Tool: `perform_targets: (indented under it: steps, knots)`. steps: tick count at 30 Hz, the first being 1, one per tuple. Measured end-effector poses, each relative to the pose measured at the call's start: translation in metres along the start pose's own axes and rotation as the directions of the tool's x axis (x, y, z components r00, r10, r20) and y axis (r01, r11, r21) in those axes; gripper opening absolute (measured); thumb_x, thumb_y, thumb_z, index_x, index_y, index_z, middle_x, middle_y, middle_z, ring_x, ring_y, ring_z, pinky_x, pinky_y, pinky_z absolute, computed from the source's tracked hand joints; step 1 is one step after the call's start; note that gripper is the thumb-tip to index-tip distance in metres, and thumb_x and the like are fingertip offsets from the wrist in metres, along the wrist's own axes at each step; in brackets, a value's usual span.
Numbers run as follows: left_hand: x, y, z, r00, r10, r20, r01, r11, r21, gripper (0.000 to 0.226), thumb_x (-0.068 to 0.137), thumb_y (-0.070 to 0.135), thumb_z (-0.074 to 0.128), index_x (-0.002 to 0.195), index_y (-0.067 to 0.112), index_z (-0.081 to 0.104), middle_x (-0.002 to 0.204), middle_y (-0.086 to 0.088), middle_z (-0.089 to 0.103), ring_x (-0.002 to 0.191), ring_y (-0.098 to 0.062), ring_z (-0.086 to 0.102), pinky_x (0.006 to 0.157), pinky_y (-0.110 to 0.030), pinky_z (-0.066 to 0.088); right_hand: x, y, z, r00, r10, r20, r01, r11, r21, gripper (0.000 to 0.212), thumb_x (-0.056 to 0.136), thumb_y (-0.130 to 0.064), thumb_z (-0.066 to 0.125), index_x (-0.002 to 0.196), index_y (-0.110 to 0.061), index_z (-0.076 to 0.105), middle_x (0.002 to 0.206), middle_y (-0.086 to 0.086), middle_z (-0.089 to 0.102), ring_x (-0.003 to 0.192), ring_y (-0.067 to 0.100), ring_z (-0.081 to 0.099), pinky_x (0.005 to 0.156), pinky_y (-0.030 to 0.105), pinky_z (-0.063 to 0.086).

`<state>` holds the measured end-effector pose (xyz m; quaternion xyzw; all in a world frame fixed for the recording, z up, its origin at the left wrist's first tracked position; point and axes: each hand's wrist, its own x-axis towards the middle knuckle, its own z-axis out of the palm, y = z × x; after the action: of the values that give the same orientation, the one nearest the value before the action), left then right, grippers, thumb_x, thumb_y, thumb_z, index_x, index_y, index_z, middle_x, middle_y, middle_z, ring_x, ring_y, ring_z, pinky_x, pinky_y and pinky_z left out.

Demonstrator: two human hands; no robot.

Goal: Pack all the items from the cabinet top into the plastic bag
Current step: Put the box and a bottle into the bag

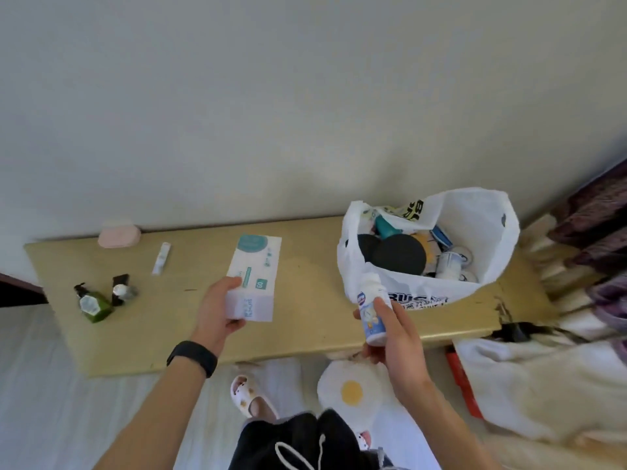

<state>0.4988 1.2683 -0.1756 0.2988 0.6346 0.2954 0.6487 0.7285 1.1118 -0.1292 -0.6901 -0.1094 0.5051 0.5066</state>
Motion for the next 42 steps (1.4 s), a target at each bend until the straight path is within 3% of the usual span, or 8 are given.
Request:
perform_targets:
  steps: [10,17,23,28,33,36,38,42]
  knots:
    - [-0.028,0.088,0.084,0.965,0.231,0.125,-0.230,0.973,-0.023,0.047,0.074,0.043,0.063,0.115,0.021,0.057,0.105,-0.002,0.069,0.076,-0.016,0.064,0.051,-0.027,0.045,0.102,-0.069,-0.094,0.957,0.237,-0.170,-0.156,0.908,0.389,0.037,0.095,-0.035,0.059,0.123,-0.013,0.050,0.110,0.018,0.061,0.066,0.022,0.065,0.047,0.027,0.050]
    - [-0.053,0.136,0.152,0.861,0.341,0.377,-0.410,0.905,0.118,0.055,0.070,0.042,0.061,0.121,0.023,0.051,0.102,-0.005,0.071,0.080,-0.020,0.065,0.059,-0.032,0.045,0.122,-0.092,-0.095,0.932,0.160,-0.324,-0.045,0.941,0.337,0.035,0.097,-0.023,0.054,0.130,-0.010,0.053,0.109,0.008,0.061,0.093,0.020,0.058,0.085,0.036,0.053]
    - [-0.076,0.101,0.197,0.749,0.226,0.623,-0.514,0.791,0.331,0.048,0.069,0.047,0.064,0.114,0.037,0.051,0.101,-0.005,0.070,0.081,-0.013,0.065,0.055,-0.025,0.048,0.031,-0.084,-0.055,0.984,-0.146,0.104,0.109,0.948,0.298,0.051,0.091,-0.064,0.051,0.128,-0.030,0.058,0.120,0.002,0.071,0.108,0.028,0.068,0.093,0.052,0.053]
    - [-0.073,0.073,0.203,0.643,0.006,0.766,-0.658,0.516,0.548,0.061,0.072,0.078,0.049,0.119,0.041,0.055,0.097,0.015,0.066,0.089,-0.005,0.064,0.078,-0.033,0.054,0.010,-0.059,-0.048,0.998,-0.062,0.003,0.059,0.964,0.259,0.044,0.086,-0.052,0.063,0.124,-0.029,0.061,0.109,0.008,0.074,0.101,0.027,0.070,0.083,0.049,0.058]
    - [-0.021,0.080,0.202,0.650,0.578,0.493,-0.678,0.149,0.720,0.060,0.080,0.057,0.064,0.128,0.023,0.052,0.128,0.001,0.052,0.116,-0.024,0.049,0.091,-0.036,0.044,0.011,-0.044,-0.063,0.988,0.097,-0.117,-0.064,0.963,0.262,0.045,0.083,-0.055,0.064,0.117,-0.025,0.062,0.088,0.011,0.075,0.085,0.026,0.069,0.070,0.041,0.058]
    - [0.000,0.094,0.209,0.868,0.233,0.439,-0.496,0.335,0.801,0.034,0.083,0.047,0.063,0.100,0.018,0.063,0.102,-0.001,0.065,0.099,-0.027,0.059,0.074,-0.033,0.046,0.020,-0.049,-0.066,0.973,0.159,-0.165,-0.117,0.964,0.237,0.045,0.086,-0.055,0.061,0.115,-0.021,0.062,0.080,0.009,0.073,0.076,0.025,0.067,0.063,0.035,0.055]
    - [0.006,0.099,0.216,0.850,0.126,0.512,-0.486,0.565,0.667,0.022,0.088,0.032,0.059,0.084,0.012,0.069,0.086,-0.007,0.071,0.088,-0.032,0.065,0.068,-0.033,0.047,0.029,-0.058,-0.070,0.961,0.203,-0.187,-0.168,0.968,0.186,0.041,0.090,-0.055,0.057,0.108,-0.018,0.062,0.079,0.009,0.070,0.073,0.025,0.065,0.062,0.035,0.052]
    - [0.002,0.108,0.227,0.821,0.207,0.533,-0.370,0.903,0.219,0.017,0.093,0.014,0.057,0.105,0.013,0.069,0.059,-0.002,0.061,0.059,-0.023,0.058,0.060,-0.028,0.047,0.052,-0.083,-0.076,0.928,0.293,-0.232,-0.310,0.950,-0.040,0.039,0.090,-0.055,0.054,0.092,-0.016,0.058,0.076,0.006,0.064,0.067,0.022,0.059,0.063,0.027,0.043]
